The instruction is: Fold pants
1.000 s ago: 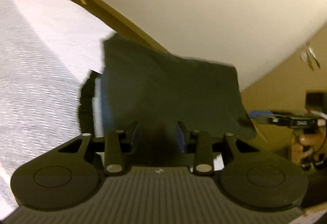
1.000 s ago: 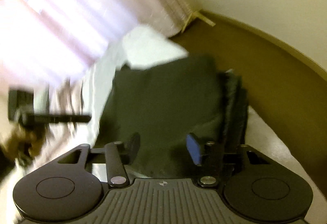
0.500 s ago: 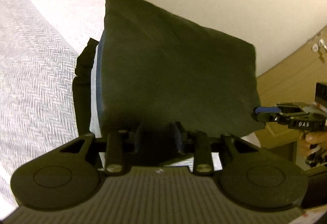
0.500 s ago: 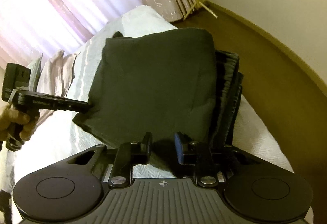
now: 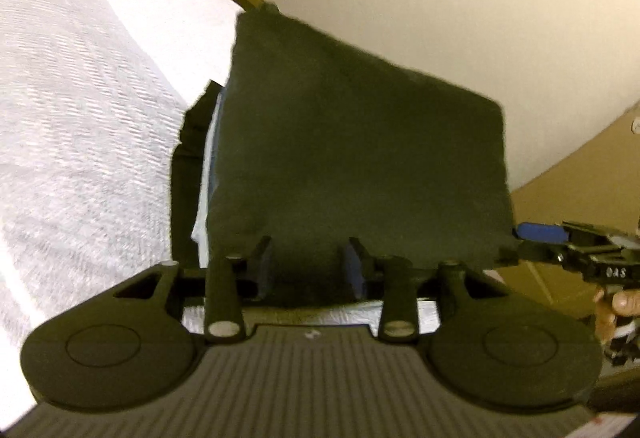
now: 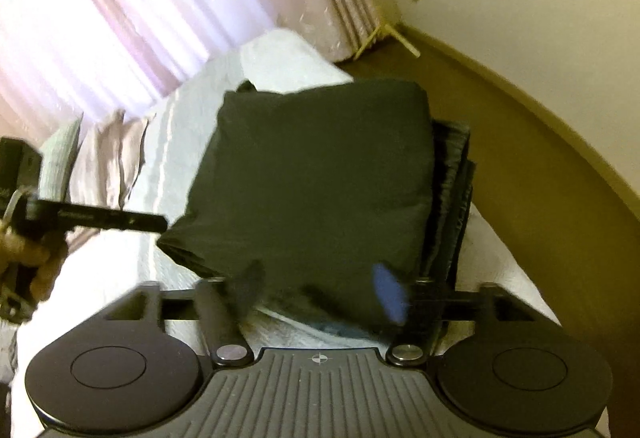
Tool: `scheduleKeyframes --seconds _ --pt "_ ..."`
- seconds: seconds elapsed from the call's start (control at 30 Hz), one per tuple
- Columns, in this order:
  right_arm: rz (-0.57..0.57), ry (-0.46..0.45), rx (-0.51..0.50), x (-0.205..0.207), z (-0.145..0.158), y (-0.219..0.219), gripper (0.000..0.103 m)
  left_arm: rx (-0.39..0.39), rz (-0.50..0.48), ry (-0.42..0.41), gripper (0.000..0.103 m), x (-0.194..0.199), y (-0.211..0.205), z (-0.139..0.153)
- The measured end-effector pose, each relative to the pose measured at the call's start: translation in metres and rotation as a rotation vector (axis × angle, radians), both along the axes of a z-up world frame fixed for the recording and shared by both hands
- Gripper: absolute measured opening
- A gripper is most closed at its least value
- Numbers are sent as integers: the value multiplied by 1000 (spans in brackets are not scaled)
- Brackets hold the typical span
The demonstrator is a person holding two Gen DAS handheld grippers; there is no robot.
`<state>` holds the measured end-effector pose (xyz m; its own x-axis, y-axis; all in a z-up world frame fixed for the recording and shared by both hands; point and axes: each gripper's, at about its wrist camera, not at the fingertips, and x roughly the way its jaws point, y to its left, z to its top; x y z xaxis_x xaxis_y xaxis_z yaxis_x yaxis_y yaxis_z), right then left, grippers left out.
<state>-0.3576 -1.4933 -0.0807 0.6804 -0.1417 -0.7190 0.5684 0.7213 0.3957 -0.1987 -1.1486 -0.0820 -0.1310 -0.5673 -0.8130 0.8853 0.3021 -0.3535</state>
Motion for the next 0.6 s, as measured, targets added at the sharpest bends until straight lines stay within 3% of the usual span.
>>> scheduleKeyframes --seconds 0.2,0.27,0.4,0.6 --pt "-167 69 -8 -16 19 75 76 -8 80 -49 83 -29 67 26" --pt "-212 87 -19 -19 28 107 79 -3 89 -83 90 -40 93 34" --pt "-271 125 -35 -28 42 167 85 -14 122 -151 102 -57 141 44" --pt "-317 166 -100 -38 69 238 86 -61 156 -237 102 -84 220 69"
